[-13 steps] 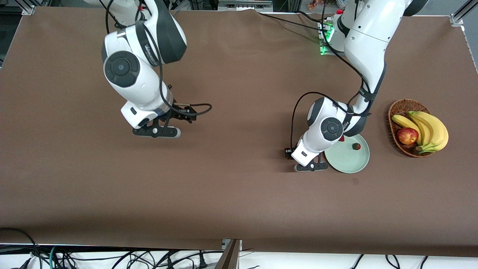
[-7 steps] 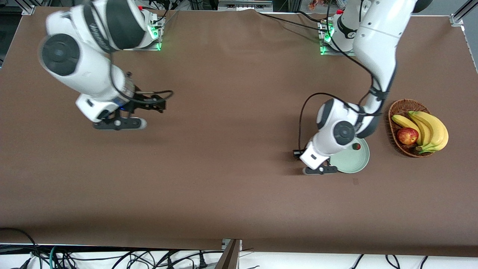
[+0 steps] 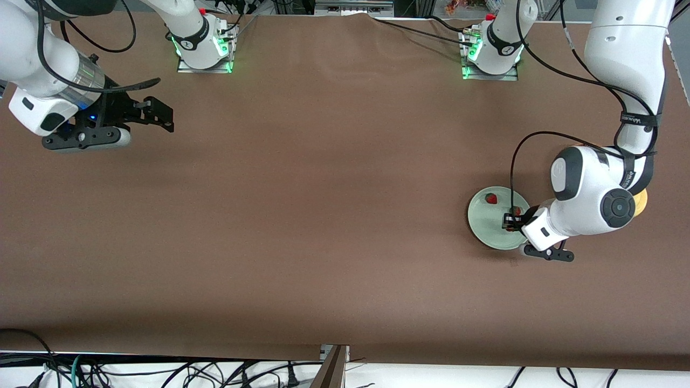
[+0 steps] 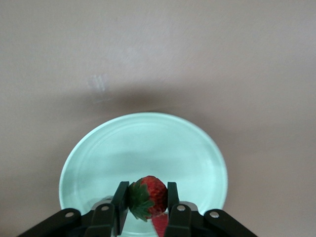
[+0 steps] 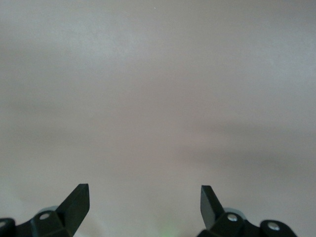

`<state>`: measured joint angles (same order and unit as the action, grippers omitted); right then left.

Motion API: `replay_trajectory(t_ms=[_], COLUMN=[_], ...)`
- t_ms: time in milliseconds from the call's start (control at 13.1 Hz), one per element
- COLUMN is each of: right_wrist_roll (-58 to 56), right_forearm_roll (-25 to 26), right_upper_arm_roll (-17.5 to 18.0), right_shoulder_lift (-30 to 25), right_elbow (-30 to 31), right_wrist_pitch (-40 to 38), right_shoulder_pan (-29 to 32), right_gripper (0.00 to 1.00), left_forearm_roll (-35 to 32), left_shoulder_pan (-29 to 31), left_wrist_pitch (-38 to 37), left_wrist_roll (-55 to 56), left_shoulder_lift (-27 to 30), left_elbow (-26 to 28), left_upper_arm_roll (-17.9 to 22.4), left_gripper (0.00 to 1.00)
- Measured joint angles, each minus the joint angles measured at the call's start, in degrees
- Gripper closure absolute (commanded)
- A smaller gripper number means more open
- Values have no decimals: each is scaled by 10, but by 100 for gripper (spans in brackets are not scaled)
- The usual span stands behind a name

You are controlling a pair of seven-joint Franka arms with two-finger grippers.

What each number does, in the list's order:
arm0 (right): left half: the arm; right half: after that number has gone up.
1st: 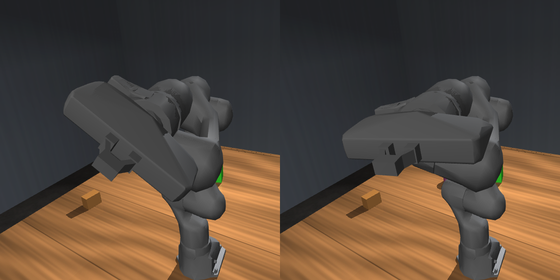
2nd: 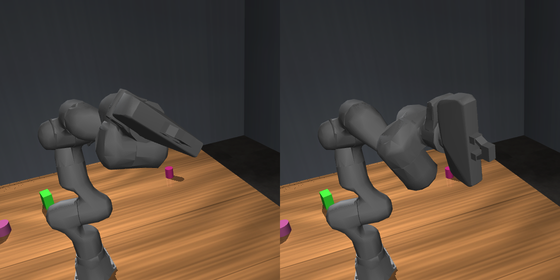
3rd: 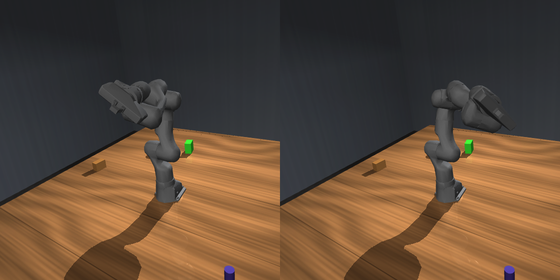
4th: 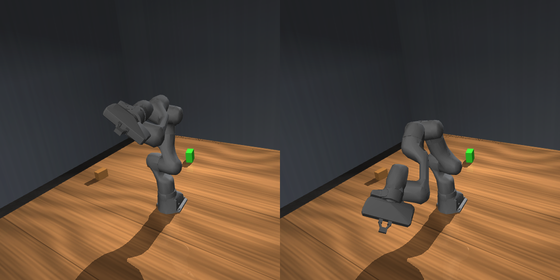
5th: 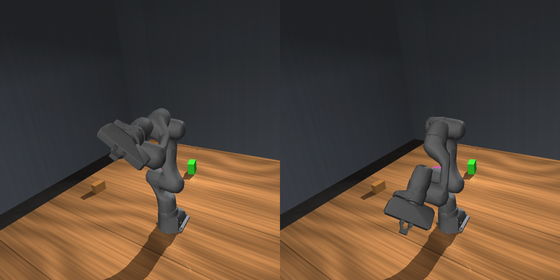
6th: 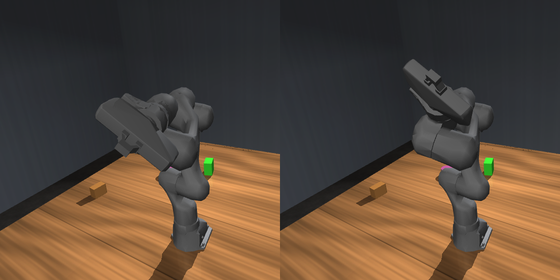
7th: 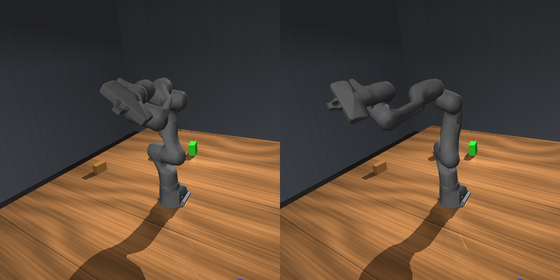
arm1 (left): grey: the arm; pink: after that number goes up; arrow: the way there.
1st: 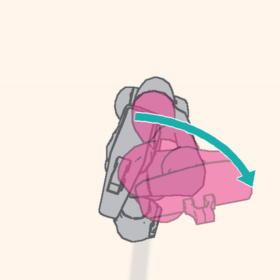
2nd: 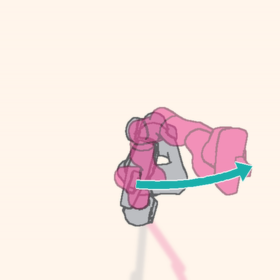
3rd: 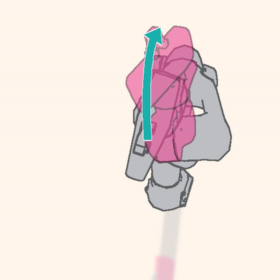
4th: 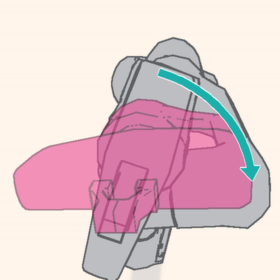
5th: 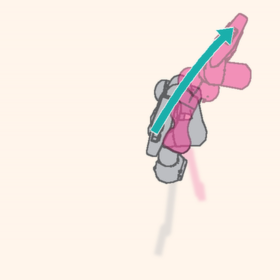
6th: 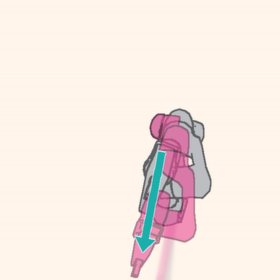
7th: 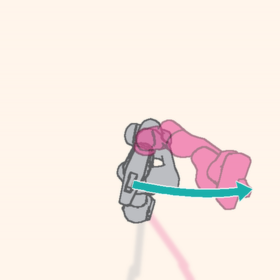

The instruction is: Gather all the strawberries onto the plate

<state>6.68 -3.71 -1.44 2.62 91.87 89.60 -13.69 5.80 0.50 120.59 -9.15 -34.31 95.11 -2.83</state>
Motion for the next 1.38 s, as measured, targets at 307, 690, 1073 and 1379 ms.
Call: replay_trajectory(t_ms=[307,690,1073,1379], right_wrist_roll=[0,0,0,1], right_forearm_roll=[27,38,44,44], right_upper_arm_roll=[6,6,6,5], right_shoulder_lift=[-2,-4,-1,1], right_elbow=[2,-12,-24,-25], right_wrist_pitch=[2,2,-1,-1], right_shoulder_pan=[0,1,1,6], right_gripper=[1,1,1,1], left_forearm_roll=[0,-1,-75,-81], left_shoulder_pan=[-4,-8,-7,5], left_wrist_pitch=[13,-18,-227,-269], left_wrist_roll=[-4,-4,-4,-2], left_shoulder_lift=[-21,15,127,266], left_elbow=[2,-18,-104,-92], left_upper_arm_roll=[-4,-5,-3,8], left_gripper=[0,0,0,0])
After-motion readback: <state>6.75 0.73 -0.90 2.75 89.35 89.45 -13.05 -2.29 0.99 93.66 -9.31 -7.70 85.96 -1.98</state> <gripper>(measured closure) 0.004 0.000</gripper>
